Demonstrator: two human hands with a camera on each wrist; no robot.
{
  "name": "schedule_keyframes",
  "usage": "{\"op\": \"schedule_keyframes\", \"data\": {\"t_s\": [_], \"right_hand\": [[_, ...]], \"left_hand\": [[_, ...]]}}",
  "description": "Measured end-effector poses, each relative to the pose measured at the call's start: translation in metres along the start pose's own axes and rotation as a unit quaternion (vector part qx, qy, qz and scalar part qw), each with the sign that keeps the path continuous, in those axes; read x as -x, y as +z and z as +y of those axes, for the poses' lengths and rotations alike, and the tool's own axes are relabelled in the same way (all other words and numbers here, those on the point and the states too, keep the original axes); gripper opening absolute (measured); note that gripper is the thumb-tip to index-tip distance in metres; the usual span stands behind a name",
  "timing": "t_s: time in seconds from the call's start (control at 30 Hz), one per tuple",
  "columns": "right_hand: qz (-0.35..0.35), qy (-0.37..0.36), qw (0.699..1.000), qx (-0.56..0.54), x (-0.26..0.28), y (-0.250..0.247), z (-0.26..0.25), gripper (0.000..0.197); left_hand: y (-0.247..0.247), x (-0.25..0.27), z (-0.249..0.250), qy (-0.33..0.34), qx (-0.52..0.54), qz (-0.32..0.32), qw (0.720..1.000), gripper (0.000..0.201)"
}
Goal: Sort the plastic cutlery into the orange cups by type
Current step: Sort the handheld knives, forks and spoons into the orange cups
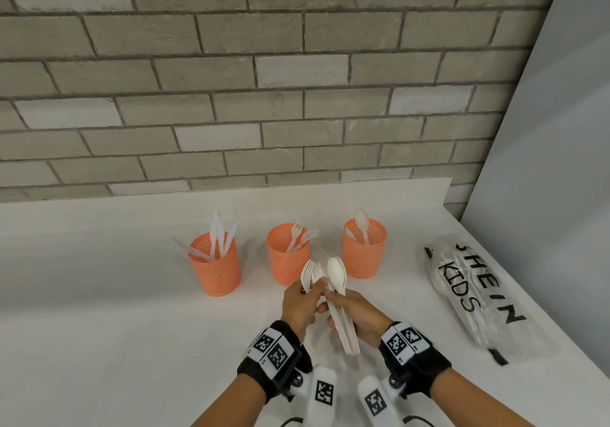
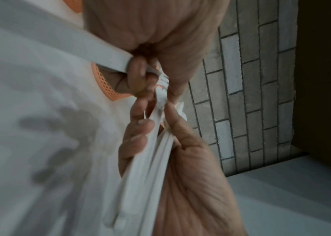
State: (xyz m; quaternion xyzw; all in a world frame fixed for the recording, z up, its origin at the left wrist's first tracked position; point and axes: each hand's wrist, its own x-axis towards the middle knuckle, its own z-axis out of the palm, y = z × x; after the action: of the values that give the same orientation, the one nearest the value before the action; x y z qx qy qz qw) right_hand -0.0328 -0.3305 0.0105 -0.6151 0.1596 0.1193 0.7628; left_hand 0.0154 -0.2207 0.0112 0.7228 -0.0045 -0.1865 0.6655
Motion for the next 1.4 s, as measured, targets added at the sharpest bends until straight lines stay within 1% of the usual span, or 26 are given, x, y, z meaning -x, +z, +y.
{"op": "schedule_keyframes", "data": {"t_s": [0.1,0.27,0.33,0.43,0.5,0.57,0.63,0.7,0.77,0.8,0.87,0.93,1.0,1.13,1.27,1.33,1.4], "right_hand": [[-0.014,0.017,0.999,-0.035,0.003,-0.004,-0.002,0.023],[-0.030,0.025,0.998,-0.052,0.003,-0.006,-0.002,0.034],[-0.040,0.031,0.997,-0.064,0.003,-0.008,-0.002,0.032],[-0.044,0.039,0.996,-0.066,0.006,-0.010,-0.004,0.024],[-0.043,0.038,0.996,-0.070,0.007,-0.012,-0.004,0.021],[-0.034,0.033,0.996,-0.078,0.005,-0.014,-0.003,0.021],[-0.025,0.030,0.996,-0.082,0.003,-0.015,-0.002,0.021],[-0.017,0.022,0.997,-0.078,0.002,-0.015,0.000,0.022],[-0.005,0.012,0.997,-0.072,0.000,-0.013,0.000,0.019],[0.003,0.007,0.997,-0.072,0.000,-0.012,0.001,0.014],[0.021,-0.005,0.998,-0.066,-0.002,-0.008,0.001,0.004],[0.039,-0.019,0.998,-0.038,-0.002,-0.005,0.002,0.005],[0.047,-0.033,0.998,-0.007,-0.002,-0.002,0.003,0.002],[0.047,-0.034,0.998,-0.001,-0.002,-0.001,0.004,0.015],[0.030,-0.005,0.999,-0.045,0.000,-0.006,0.004,0.019],[0.020,-0.001,0.999,-0.047,0.001,-0.010,0.003,0.021],[0.026,-0.004,0.999,-0.040,0.001,-0.013,0.003,0.023]], "left_hand": [[-0.004,-0.005,-0.003,-0.018,0.016,0.011,1.000,0.013],[-0.006,-0.008,-0.001,-0.064,0.070,0.023,0.995,0.021],[-0.008,-0.010,0.000,-0.087,0.108,0.044,0.989,0.023],[-0.014,-0.016,-0.002,-0.106,0.173,0.069,0.977,0.022],[-0.018,-0.017,-0.003,-0.117,0.221,0.075,0.965,0.024],[-0.021,-0.015,-0.001,-0.126,0.241,0.074,0.959,0.031],[-0.022,-0.012,0.000,-0.109,0.201,0.073,0.971,0.038],[-0.019,-0.008,0.002,-0.074,0.143,0.066,0.985,0.026],[-0.015,-0.003,0.003,-0.050,0.099,0.052,0.992,0.014],[-0.013,-0.001,0.003,-0.042,0.085,0.044,0.995,0.012],[-0.006,0.002,0.004,-0.026,0.068,0.037,0.997,0.015],[0.001,0.004,0.004,-0.013,0.057,0.048,0.997,0.018],[0.006,0.004,0.005,-0.003,0.048,0.064,0.997,0.014],[0.010,0.003,0.006,-0.005,0.047,0.076,0.996,0.017],[0.010,-0.002,0.000,-0.013,0.030,0.065,0.997,0.013],[0.010,-0.005,-0.002,-0.020,0.033,0.073,0.997,0.011],[0.008,-0.007,-0.005,-0.028,0.048,0.078,0.995,0.012]]}}
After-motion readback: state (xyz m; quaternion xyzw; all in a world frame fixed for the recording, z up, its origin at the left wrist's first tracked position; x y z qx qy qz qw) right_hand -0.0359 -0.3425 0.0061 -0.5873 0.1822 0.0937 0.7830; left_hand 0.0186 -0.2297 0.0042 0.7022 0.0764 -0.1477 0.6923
